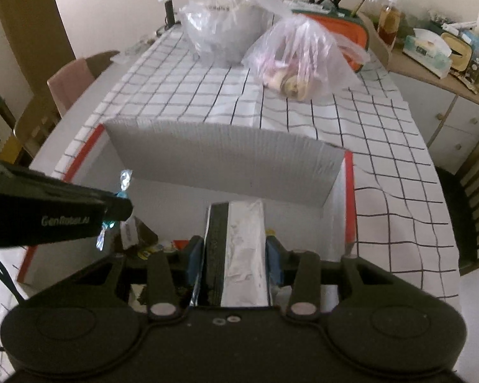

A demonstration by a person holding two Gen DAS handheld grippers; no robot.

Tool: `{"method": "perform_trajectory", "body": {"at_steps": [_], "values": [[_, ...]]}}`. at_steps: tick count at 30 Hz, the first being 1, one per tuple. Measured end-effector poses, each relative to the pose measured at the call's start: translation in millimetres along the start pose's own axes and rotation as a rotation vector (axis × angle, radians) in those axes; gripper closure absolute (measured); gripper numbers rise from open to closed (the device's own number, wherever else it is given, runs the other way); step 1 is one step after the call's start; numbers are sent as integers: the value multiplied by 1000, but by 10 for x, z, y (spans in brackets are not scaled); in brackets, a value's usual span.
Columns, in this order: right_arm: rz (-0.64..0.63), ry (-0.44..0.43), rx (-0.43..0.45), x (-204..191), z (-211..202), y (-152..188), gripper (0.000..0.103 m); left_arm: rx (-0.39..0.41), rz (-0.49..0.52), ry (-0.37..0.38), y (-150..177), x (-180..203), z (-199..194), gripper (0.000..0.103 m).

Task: Organize snacks
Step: 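Lower both items into the red box and open both tools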

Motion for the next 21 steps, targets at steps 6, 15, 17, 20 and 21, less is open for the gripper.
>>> {"method": "perform_trajectory", "body": {"at_steps": [6, 15, 17, 20, 21], "values": [[-4, 1, -15, -8, 142, 24, 63, -83, 17, -2, 23, 37, 271, 91], [-15, -19, -32, -43, 209, 65, 60, -137, 5, -2, 48, -8, 434, 91], [-16, -22, -36, -37, 210, 70, 60, -146, -4, 0, 56, -9, 444, 91], [-12, -18, -35, -27, 194, 76, 55, -148, -21, 8, 72, -20, 431, 87], [-9, -18, -33, -23, 182, 80, 53, -146, -25, 6, 77, -24, 419, 85]]}}
Point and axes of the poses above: each gripper's, at about its wrist camera, not at the fingertips, and z roughly the way its jaws point, x to its right, y to its underside, the point moved 9 cm from there along z, roughly the way its jaws point, and after that the axes turned 12 degrees about -x, right-handed, at the moved point
